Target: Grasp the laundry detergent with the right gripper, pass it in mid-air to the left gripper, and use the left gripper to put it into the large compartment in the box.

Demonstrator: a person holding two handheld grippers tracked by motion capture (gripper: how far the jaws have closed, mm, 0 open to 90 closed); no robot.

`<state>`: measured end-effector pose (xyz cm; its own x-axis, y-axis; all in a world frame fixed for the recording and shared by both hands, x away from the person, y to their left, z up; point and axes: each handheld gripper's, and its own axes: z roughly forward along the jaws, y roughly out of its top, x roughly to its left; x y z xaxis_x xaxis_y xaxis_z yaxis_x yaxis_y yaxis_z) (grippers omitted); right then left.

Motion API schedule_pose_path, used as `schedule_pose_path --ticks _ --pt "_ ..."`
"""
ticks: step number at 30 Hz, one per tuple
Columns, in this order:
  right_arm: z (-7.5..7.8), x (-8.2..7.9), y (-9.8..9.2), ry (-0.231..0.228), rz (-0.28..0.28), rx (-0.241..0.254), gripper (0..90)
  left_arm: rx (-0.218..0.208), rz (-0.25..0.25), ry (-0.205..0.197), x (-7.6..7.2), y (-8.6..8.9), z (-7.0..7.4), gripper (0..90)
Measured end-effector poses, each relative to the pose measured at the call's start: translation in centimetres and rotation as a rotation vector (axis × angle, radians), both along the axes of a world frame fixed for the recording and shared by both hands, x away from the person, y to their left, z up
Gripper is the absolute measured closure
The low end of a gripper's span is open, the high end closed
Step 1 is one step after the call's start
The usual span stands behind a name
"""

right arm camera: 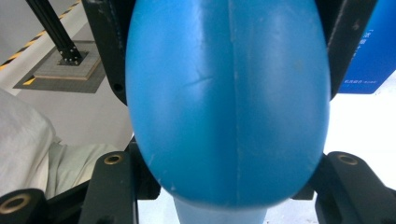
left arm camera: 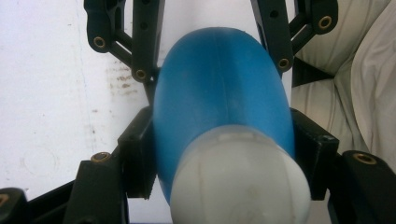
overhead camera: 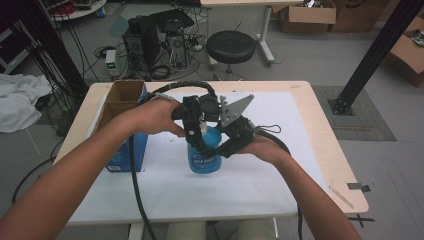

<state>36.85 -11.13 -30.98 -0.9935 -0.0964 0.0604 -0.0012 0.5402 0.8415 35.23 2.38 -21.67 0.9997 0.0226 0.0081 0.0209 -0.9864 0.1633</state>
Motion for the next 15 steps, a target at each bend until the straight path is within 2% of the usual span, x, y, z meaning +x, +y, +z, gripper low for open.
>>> schedule_pose_path --ticks 4,5,6,7,12,15 --pt "0.1 0.0 -0.1 -0.008 0.000 0.007 42.8 -0.007 -0.003 -0.001 0.0 0.0 0.3 37.7" --pt "0.3 0.0 -0.4 0.003 -0.003 0.004 35.4 -0.004 -0.003 -0.002 0.0 0.1 0.4 37.7" --pt "0.3 0.0 -0.4 0.003 -0.003 0.004 35.4 -0.004 -0.003 -0.002 0.0 0.1 0.4 37.7" --pt "0.3 0.1 -0.8 0.011 -0.021 0.011 25.4 -0.011 0.003 -0.002 -0.1 0.2 0.4 37.7" --pt "0.4 0.0 -2.0 0.019 -0.042 -0.024 19.1 -0.012 0.036 -0.001 0.1 0.8 0.8 37.6" --pt "0.7 -0.2 -3.3 0.026 -0.082 -0.023 15.3 -0.008 0.059 -0.004 0.3 1.2 1.0 37.6"
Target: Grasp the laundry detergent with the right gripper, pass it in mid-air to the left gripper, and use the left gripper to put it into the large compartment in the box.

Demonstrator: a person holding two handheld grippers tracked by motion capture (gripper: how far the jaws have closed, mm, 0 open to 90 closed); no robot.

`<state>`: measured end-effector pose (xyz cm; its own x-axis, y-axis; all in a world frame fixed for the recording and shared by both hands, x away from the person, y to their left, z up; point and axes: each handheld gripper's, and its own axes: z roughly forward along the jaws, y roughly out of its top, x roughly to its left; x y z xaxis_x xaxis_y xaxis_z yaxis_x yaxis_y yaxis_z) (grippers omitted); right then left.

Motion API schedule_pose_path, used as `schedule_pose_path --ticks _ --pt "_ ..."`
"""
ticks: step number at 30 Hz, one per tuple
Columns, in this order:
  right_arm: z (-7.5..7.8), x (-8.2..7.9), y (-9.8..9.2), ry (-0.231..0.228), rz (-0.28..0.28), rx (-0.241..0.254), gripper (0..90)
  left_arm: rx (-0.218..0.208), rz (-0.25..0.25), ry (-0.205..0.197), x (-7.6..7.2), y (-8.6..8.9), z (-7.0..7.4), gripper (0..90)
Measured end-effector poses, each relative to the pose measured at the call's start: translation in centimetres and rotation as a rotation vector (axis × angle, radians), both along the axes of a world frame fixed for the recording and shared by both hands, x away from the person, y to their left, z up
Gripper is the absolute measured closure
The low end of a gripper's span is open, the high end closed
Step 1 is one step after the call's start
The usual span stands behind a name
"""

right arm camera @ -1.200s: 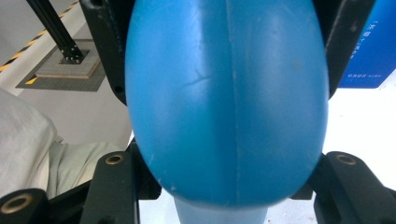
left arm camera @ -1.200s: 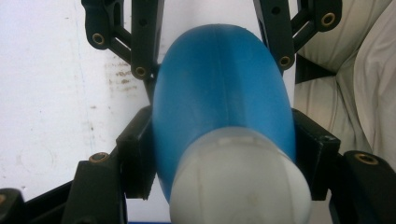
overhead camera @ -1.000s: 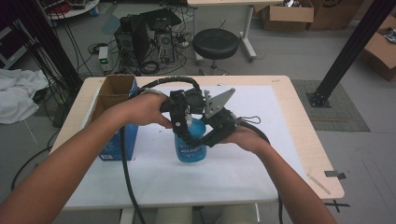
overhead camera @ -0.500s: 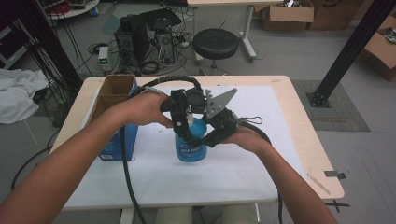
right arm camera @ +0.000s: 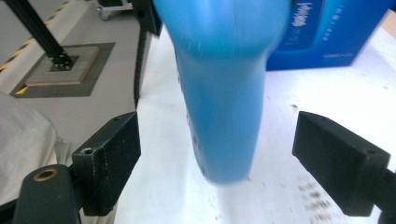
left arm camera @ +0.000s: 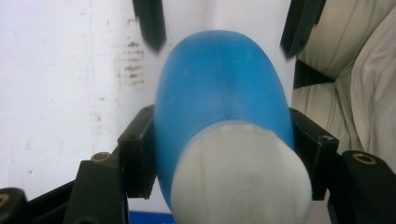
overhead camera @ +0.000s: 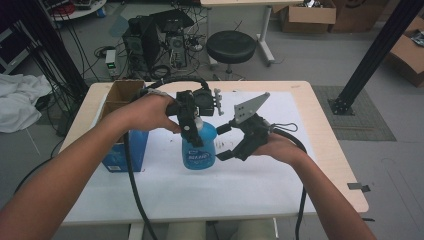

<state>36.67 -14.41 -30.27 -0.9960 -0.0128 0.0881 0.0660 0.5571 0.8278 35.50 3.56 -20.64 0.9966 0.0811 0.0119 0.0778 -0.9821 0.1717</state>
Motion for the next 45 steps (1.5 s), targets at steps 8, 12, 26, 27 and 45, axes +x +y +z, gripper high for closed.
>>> schedule_pose_path --ticks 8,12,26,27,45 --pt "0.9 0.0 -3.0 -0.008 -0.080 -0.036 15.2 -0.030 0.143 0.001 0.5 1.1 1.4 37.6" --pt "1.2 0.1 -4.1 -0.006 -0.111 -0.063 15.2 -0.037 0.233 -0.011 0.8 1.6 2.2 37.6" --pt "2.3 0.7 -8.7 0.039 -0.215 -0.175 15.4 -0.046 0.489 -0.058 1.8 2.9 5.4 37.6" --pt "2.4 0.7 -8.8 0.038 -0.215 -0.178 15.4 -0.048 0.506 -0.058 1.9 3.0 5.5 37.6" --pt "2.7 1.0 -10.9 0.015 -0.217 -0.311 15.5 -0.078 0.825 -0.067 2.9 5.2 7.7 37.6"
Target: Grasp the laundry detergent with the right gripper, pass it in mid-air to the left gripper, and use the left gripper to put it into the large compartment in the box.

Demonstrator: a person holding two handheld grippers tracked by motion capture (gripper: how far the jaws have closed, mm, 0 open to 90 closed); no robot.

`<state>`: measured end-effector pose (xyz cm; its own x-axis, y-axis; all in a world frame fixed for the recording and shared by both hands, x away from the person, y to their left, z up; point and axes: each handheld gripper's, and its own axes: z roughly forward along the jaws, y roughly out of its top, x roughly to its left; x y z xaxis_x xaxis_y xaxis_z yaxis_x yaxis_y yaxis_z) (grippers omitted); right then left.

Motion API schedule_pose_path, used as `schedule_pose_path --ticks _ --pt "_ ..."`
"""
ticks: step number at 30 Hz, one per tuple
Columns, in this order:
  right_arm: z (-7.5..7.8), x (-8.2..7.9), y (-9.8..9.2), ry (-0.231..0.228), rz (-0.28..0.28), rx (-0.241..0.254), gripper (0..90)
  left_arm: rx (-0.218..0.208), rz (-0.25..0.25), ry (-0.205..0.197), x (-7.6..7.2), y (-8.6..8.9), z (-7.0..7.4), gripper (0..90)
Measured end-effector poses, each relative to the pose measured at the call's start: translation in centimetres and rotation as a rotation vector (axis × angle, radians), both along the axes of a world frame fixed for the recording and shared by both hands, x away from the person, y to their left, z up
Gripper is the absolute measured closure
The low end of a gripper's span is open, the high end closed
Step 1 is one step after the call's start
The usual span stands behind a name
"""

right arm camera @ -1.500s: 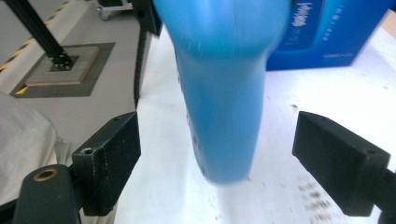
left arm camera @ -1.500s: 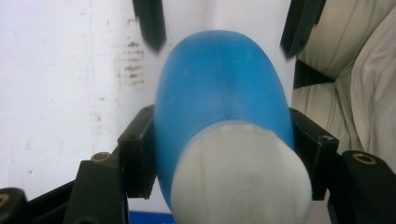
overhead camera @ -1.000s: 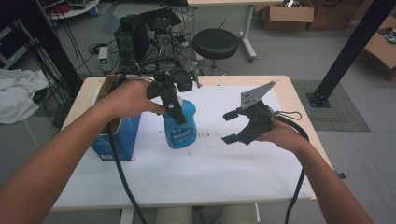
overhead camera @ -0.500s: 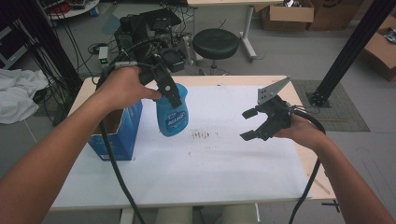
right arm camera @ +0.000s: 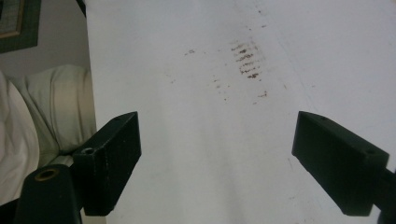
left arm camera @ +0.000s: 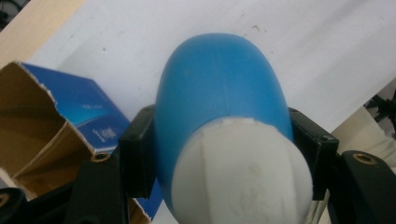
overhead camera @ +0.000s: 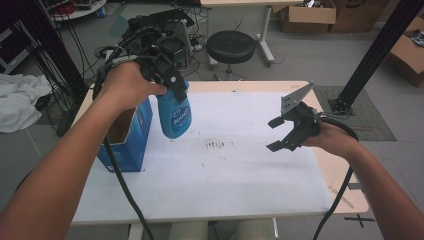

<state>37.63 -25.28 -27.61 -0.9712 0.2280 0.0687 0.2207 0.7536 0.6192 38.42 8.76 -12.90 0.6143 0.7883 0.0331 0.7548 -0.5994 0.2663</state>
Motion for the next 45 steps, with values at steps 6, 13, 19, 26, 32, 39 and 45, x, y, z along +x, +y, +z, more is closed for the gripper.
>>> schedule_pose_path --ticks 6,13,19,26,32,39,45 --pt "0.0 0.2 -0.2 0.000 0.021 -0.040 15.5 -0.008 0.067 -0.002 0.2 0.6 0.6 37.6" --pt "0.1 0.7 -0.6 0.006 0.055 -0.047 15.5 -0.009 0.133 -0.008 0.2 1.1 1.3 37.7" --pt "0.1 1.0 -0.9 0.021 0.072 -0.066 15.5 -0.029 0.214 -0.004 0.3 1.9 1.8 37.7" --pt "0.4 0.7 -1.2 0.013 0.066 -0.079 15.5 -0.027 0.322 -0.015 0.3 3.4 2.6 37.7" --pt "0.5 0.3 -1.0 -0.003 0.059 -0.086 15.6 -0.019 0.399 -0.029 0.1 5.3 3.7 37.7" --pt "0.5 0.3 -0.8 -0.002 0.061 -0.084 15.6 -0.034 0.474 -0.045 0.0 7.2 4.3 37.7" --pt "0.4 0.2 -0.7 -0.006 0.066 -0.087 15.6 -0.034 0.512 -0.053 -0.1 8.3 4.8 37.7"
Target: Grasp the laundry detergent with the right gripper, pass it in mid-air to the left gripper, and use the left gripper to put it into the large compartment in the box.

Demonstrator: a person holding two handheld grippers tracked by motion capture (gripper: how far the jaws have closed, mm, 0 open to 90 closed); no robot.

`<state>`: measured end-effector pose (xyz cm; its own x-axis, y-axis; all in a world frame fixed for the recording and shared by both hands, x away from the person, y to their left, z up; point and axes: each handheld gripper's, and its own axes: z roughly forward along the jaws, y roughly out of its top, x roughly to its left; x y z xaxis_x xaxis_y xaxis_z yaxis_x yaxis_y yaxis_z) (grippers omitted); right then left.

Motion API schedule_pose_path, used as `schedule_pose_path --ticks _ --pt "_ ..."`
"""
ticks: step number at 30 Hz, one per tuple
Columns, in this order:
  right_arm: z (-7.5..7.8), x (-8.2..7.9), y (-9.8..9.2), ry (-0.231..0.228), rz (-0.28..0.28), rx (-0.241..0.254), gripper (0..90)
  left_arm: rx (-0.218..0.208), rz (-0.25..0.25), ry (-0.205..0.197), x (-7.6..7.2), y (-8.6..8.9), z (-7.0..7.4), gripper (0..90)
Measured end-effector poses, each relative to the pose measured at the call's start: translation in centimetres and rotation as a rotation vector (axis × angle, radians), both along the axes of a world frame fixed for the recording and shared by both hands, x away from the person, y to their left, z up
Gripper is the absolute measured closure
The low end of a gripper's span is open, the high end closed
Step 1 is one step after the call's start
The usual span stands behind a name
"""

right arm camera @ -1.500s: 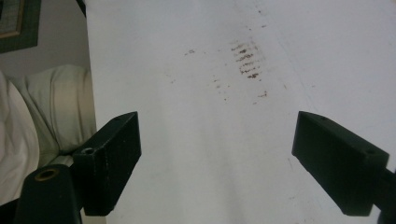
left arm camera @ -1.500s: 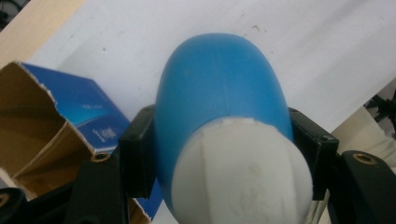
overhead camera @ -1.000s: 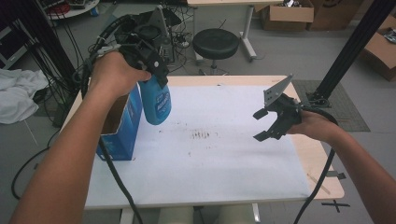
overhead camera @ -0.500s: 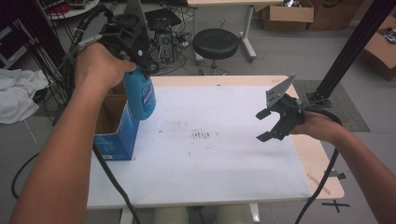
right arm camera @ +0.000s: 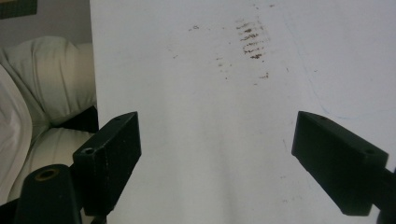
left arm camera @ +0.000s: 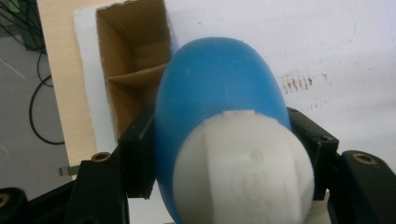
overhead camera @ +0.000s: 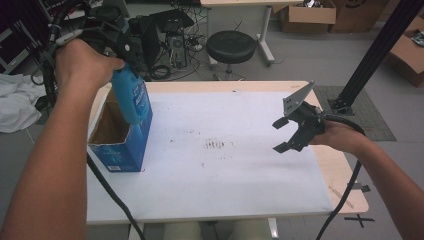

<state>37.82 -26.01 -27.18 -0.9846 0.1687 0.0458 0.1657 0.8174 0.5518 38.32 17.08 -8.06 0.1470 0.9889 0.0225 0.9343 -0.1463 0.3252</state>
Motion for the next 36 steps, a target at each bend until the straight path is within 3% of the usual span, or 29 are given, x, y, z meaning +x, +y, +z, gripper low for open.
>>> schedule_pose_path --ticks 9,18,36 --pt "-0.3 -0.1 -0.6 0.006 -0.017 0.007 15.6 0.009 0.053 -0.011 0.1 2.0 0.2 37.8" --pt "-0.2 -0.2 -1.0 0.001 -0.032 0.010 15.6 0.025 0.073 -0.010 0.4 3.3 -0.3 37.8" --pt "-0.7 -0.2 -1.3 0.006 -0.051 0.005 15.7 0.038 0.072 -0.007 1.1 5.2 -3.7 37.8"
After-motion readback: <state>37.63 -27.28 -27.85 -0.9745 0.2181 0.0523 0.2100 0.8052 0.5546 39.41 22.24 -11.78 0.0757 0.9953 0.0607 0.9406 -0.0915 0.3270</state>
